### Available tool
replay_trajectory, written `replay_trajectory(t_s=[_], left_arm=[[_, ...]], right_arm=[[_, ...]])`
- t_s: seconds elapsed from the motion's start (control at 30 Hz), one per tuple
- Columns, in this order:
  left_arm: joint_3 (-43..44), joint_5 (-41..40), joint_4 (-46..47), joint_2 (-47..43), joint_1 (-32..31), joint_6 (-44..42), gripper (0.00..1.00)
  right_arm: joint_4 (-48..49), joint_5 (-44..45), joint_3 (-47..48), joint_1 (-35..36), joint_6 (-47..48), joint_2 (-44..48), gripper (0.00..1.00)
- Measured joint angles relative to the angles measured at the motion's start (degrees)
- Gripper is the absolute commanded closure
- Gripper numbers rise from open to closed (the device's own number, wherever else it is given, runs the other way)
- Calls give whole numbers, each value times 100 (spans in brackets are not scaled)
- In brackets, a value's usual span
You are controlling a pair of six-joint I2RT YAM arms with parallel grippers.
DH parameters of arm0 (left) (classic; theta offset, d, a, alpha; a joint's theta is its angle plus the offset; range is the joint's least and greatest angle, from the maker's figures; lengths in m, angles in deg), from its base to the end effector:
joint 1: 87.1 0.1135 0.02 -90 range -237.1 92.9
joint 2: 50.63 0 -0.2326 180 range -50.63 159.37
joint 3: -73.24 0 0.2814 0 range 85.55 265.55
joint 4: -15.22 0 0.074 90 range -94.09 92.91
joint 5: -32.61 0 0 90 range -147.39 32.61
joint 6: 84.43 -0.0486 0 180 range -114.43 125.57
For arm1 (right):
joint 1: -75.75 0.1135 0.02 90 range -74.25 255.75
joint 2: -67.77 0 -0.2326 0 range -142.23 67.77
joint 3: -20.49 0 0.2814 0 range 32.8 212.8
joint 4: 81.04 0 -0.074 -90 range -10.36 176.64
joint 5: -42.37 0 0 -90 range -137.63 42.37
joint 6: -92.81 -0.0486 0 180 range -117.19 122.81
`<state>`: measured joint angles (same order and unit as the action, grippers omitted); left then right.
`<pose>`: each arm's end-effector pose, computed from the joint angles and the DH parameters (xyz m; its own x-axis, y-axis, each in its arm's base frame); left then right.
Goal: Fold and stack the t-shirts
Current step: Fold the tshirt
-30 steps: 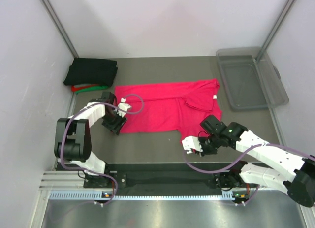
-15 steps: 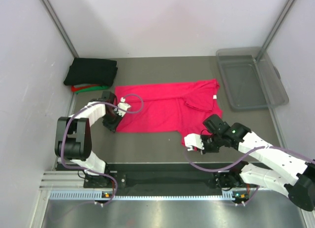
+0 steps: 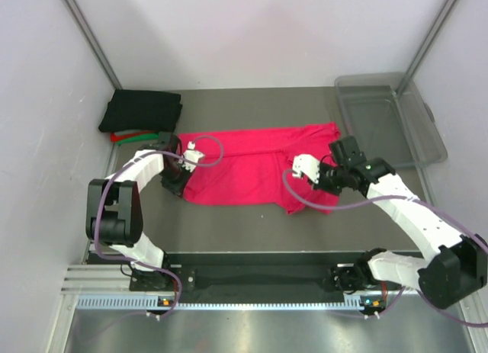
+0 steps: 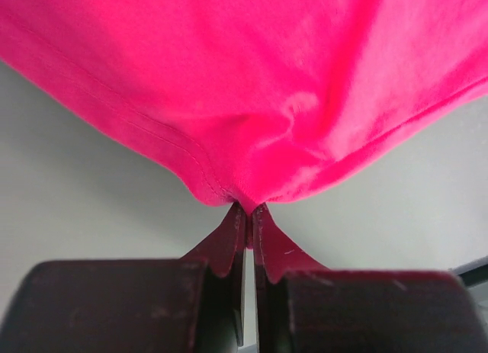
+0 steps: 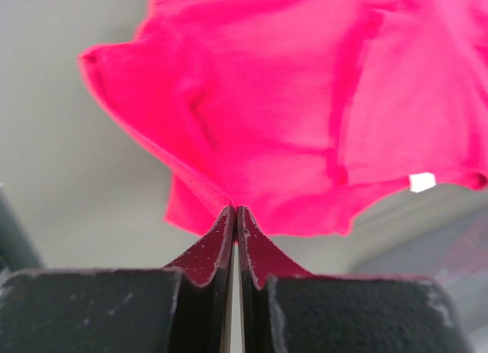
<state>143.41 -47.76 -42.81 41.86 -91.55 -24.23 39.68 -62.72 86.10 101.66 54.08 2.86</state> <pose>0.3093 -0.0322 0.1188 -0.8010 0.5538 -0.2274 0.5791 0.8131 -0.0598 0.2335 0.1275 0.2244 -0.0559 -0.8645 -0.4995 -0.9391 0.2154 -0.2677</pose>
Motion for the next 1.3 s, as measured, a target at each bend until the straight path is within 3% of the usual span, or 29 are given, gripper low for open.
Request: replay_trajectory(t_s=[0.37, 0.87, 1.3], left_arm=[[640, -337, 243, 50, -4, 236, 100], [1912, -780, 487, 1270, -9, 442, 100], [2533, -1088, 490, 1659, -11, 461, 100]], right_arm=[[745, -35, 1005, -723, -192, -1314, 100], [1770, 229, 3005, -1084, -695, -3250, 100], [2210, 518, 3679, -1261, -1014, -3976, 100]])
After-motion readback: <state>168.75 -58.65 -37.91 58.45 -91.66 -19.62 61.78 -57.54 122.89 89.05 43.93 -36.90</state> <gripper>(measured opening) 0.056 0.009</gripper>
